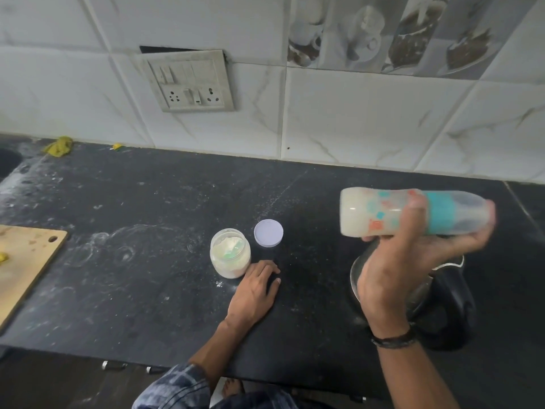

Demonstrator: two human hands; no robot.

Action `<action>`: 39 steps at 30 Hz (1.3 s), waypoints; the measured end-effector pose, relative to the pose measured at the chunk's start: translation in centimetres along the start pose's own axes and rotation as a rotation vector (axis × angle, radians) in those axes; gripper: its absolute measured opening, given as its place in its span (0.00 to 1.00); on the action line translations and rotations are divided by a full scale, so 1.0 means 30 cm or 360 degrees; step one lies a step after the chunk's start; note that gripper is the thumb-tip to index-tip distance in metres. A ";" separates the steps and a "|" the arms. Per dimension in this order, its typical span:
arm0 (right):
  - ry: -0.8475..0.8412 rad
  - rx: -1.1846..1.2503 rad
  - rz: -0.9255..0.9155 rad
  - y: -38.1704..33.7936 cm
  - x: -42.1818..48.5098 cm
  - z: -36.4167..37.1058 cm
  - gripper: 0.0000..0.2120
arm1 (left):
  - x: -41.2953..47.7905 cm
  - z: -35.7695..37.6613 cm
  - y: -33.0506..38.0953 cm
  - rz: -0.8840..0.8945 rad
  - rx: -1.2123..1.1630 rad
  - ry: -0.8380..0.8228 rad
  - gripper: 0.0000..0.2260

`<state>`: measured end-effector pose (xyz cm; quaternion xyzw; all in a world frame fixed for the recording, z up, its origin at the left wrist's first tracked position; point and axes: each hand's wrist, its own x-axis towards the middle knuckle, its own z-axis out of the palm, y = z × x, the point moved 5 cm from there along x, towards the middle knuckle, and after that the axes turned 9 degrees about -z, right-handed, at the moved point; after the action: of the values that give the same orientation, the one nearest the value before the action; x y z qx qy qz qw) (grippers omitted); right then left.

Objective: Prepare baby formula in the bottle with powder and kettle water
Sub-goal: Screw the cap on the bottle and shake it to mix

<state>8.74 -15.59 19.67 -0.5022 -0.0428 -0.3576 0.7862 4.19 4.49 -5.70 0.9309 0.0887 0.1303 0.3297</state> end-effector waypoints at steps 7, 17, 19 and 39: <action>-0.0068 -0.0064 -0.0003 0.000 0.001 -0.001 0.33 | -0.001 -0.001 0.003 0.0008 -0.0005 0.0009 0.06; -0.0221 -0.0063 0.0159 0.035 -0.015 0.012 0.32 | 0.000 -0.005 0.007 0.0021 0.0003 0.0024 0.06; -0.0322 -0.0094 0.0196 0.050 -0.013 0.030 0.33 | 0.002 -0.002 0.002 0.0017 0.0006 0.0018 0.06; -0.0512 -0.0057 0.0191 0.065 0.009 0.064 0.34 | -0.002 -0.005 0.002 -0.0005 0.0009 -0.0002 0.05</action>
<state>10.69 -13.71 19.25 -0.5685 -0.1316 -0.2257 0.7801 4.11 4.53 -5.55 0.9317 0.0903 0.1290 0.3272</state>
